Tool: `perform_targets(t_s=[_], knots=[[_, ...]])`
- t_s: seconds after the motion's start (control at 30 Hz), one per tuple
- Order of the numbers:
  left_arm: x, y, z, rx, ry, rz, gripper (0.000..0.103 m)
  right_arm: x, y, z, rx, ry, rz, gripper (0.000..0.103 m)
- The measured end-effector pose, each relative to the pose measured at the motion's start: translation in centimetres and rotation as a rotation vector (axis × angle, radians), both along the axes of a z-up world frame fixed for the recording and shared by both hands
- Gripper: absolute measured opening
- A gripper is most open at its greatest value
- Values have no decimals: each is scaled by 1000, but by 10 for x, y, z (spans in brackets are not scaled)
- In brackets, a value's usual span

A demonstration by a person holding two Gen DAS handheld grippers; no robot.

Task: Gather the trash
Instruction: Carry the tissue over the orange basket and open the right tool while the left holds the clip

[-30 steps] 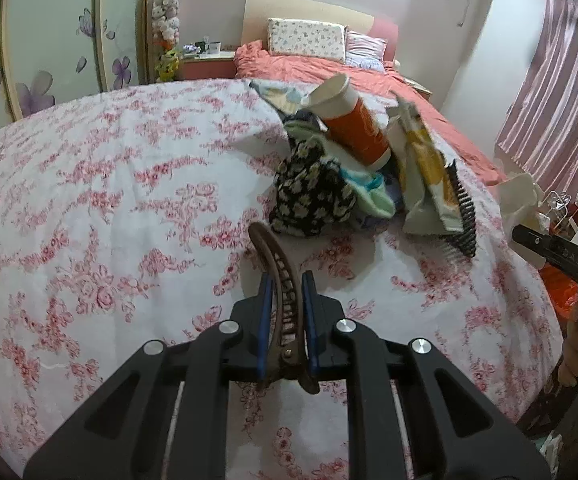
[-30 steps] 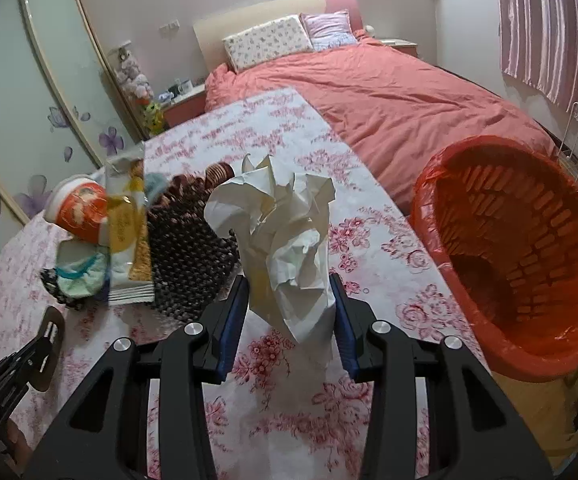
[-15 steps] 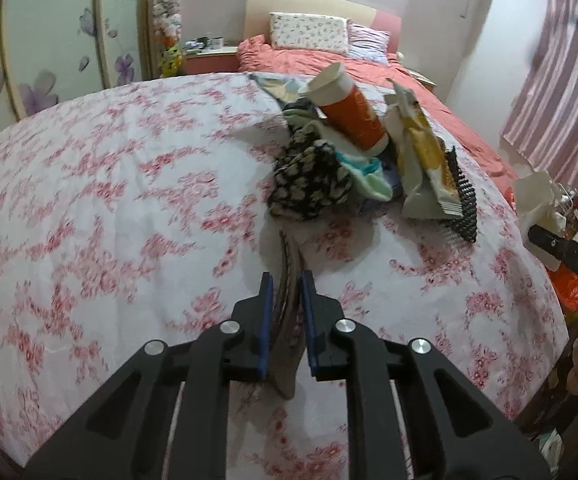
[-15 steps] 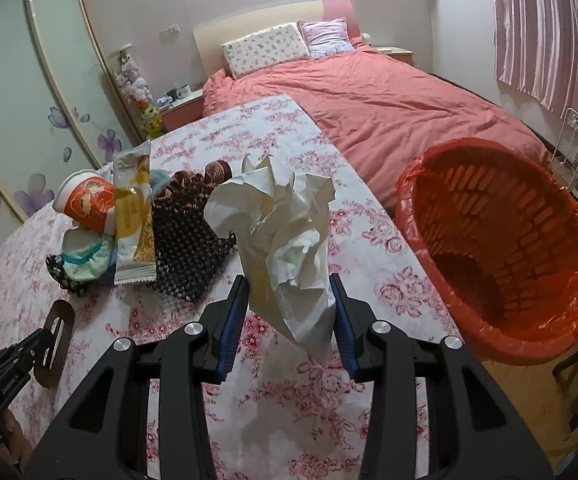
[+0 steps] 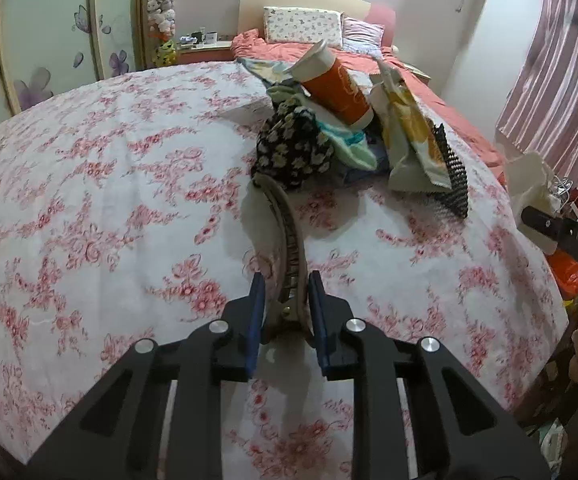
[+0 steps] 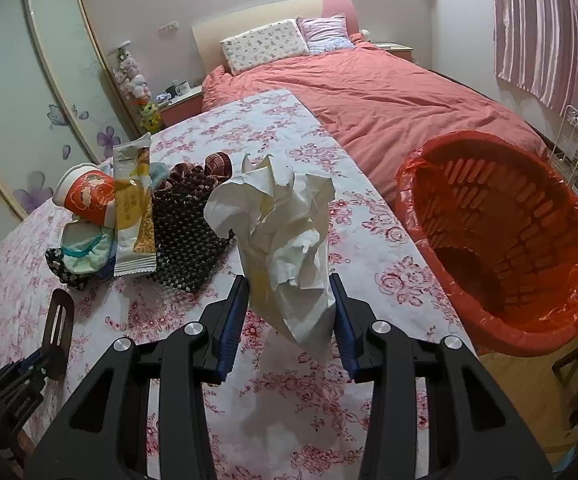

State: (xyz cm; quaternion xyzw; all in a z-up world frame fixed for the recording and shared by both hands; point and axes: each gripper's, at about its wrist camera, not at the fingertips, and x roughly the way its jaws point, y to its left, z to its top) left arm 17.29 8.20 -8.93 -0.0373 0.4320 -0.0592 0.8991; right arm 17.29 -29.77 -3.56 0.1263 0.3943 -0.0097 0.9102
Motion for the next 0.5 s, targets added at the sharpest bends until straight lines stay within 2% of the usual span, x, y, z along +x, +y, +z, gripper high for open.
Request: perform_targets(t_s=[0.3,0.5], knots=[[-9,-8,29,13,-87,-35,22,-8,-8,3,17,-22,-7,41],[-12,-32,57,-6,-133,-87,22,-20,-16,15,6,-65,-12,41]])
